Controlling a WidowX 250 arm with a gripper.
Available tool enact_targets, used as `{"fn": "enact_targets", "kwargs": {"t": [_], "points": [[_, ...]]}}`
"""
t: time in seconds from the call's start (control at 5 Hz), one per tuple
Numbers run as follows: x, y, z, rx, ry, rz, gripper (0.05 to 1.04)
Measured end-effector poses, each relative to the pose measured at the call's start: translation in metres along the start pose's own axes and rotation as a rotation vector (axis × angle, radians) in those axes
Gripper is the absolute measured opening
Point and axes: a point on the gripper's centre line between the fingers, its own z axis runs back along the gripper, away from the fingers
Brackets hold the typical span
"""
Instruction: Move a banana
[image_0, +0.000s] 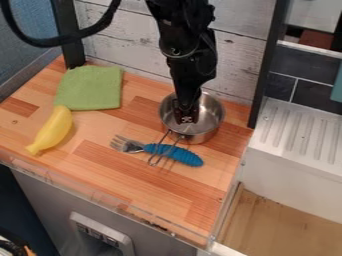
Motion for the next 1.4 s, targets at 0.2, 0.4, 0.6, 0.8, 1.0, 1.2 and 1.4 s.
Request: {"fn": "enact_targets", "kwargs": {"t": [0.2, 0.4, 0.6, 0.8, 1.0, 1.2, 1.4], "points": [[-0.003, -0.005, -0.007, -0.024, 0.017, 0.005, 1.001], [-0.021, 0.005, -0.008, -0.006, 0.058, 0.114, 1.001], [-0.059, 0.022, -0.001, 0.046, 0.142, 0.303, 1.001], [-0.096, 0.033, 0.006, 0.085, 0.200, 0.487, 1.001], [-0.121, 0.034, 0.011, 0.115, 0.294, 0.625, 1.001], [-0.148, 0.039, 0.022, 0.100, 0.354, 0.816, 1.001], [-0.170, 0.034, 0.013, 0.042, 0.409, 0.943, 1.001]]}}
